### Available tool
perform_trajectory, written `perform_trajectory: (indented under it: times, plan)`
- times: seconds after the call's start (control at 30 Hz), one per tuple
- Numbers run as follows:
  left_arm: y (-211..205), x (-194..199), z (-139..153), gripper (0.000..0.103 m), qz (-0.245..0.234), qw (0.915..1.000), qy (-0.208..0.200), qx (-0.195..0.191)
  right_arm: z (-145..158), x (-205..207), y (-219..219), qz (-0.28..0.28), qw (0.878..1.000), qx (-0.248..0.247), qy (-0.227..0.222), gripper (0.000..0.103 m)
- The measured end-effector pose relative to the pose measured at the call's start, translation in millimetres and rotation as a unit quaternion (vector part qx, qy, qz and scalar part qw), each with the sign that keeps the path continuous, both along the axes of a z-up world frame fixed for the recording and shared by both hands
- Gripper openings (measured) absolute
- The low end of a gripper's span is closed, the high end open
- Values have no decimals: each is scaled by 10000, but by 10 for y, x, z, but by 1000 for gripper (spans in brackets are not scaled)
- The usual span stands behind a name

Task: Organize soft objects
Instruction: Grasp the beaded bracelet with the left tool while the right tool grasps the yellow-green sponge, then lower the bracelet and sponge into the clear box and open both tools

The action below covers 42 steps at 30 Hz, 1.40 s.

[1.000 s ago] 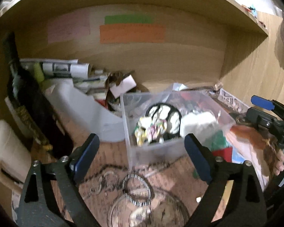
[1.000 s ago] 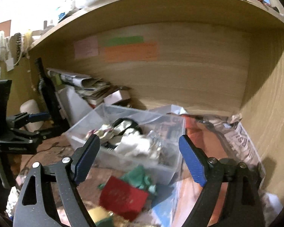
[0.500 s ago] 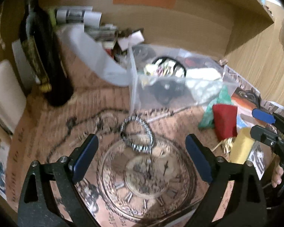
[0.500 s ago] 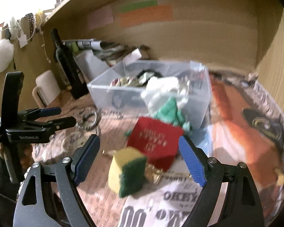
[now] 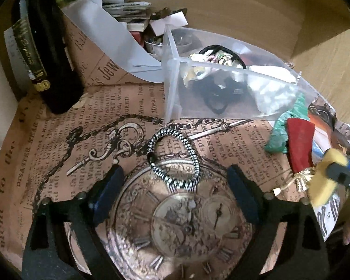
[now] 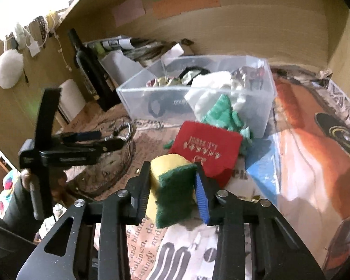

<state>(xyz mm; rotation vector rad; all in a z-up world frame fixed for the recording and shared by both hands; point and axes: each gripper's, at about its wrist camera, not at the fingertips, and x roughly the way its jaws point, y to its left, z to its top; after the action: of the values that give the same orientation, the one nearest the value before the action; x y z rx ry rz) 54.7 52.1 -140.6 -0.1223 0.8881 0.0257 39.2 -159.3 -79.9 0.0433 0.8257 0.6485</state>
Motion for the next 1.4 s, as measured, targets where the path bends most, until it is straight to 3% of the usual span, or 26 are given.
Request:
perform_trajectory:
  times: [0.27, 0.4, 0.63, 0.83, 1.03, 1.17, 1.4]
  plan:
    - [-15, 178, -95, 68, 34, 9995, 54, 306, 262, 108, -177, -366, 9981, 196, -462, 32]
    - [-35, 200, -109, 50, -29, 9992, 7, 387, 316, 181, -215, -508, 9967, 265, -581, 32]
    - [-71, 220, -118, 29, -151, 9989, -33, 449, 378, 281, -259, -590, 9952, 322, -714, 32]
    - [-130, 80, 13, 28, -282, 9985, -270, 390, 444, 386, -255, -655, 9936, 264, -879, 32]
    - [-240, -29, 407, 27, -458, 9952, -755, 414, 576, 526, -273, -772, 9903, 277, -1120, 32]
    - [-298, -2, 717, 28, -588, 9910, -1141, 388, 644, 643, -272, -830, 9883, 269, -1255, 32]
    - [-406, 257, 1017, 28, -804, 9850, -1491, 334, 688, 875, -219, -972, 9842, -56, -1481, 32]
